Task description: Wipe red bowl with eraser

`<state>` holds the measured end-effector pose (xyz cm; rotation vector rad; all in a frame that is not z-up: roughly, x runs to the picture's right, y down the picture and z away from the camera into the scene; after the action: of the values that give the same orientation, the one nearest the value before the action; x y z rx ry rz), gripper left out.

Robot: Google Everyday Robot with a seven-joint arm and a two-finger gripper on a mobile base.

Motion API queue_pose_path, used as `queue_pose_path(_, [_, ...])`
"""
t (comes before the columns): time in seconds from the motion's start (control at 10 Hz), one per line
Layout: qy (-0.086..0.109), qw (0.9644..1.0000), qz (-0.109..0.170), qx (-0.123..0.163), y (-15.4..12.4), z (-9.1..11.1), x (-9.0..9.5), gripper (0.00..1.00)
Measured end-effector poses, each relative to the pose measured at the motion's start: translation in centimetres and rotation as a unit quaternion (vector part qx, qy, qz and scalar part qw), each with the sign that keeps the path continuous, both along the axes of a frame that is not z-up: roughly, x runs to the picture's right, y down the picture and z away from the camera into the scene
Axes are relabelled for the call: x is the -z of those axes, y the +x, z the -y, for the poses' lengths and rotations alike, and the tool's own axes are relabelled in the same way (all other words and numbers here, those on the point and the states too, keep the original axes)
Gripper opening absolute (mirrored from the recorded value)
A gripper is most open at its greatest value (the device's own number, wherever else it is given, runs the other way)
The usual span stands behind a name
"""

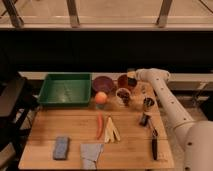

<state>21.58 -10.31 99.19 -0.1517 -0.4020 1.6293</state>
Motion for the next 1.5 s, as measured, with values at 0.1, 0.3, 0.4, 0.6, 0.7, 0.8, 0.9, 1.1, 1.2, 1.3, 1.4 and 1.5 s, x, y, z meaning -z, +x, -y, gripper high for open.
queue_pose_path(0.1, [0.005, 1.0, 0.007, 0.0, -0.6, 0.6, -0.4, 0.19])
queue_pose_path(0.3, [0.009, 0.9995, 0.029, 0.002, -2.8, 1.0, -1.2, 0.19])
queue_pose_path(0.4, [0.01, 0.999, 0.044, 0.001, -3.9, 1.0, -1.3, 0.19])
queue_pose_path(0.6, [0.007, 0.9981, 0.062, -0.001, -4.7, 0.6, -1.0, 0.19])
queue_pose_path(0.7, [0.004, 0.9977, 0.068, 0.0, -4.9, 0.1, -0.7, 0.19])
queue_pose_path(0.8, [-0.001, 0.9976, 0.07, -0.002, -4.8, -0.7, -0.1, 0.19])
queue_pose_path(0.9, [-0.005, 0.9976, 0.069, -0.006, -4.5, -1.4, 0.5, 0.19])
queue_pose_path(1.1, [-0.016, 0.9981, 0.056, -0.018, -3.0, -2.7, 1.8, 0.19])
queue_pose_path(1.2, [-0.02, 0.9985, 0.048, -0.018, -2.4, -3.0, 2.0, 0.19])
queue_pose_path(1.3, [-0.022, 0.9987, 0.042, -0.018, -2.1, -3.0, 2.1, 0.19])
queue_pose_path(1.4, [-0.021, 0.9991, 0.032, -0.02, -1.1, -2.8, 1.9, 0.19])
queue_pose_path(1.5, [-0.017, 0.9993, 0.025, -0.023, -0.2, -2.1, 1.6, 0.19])
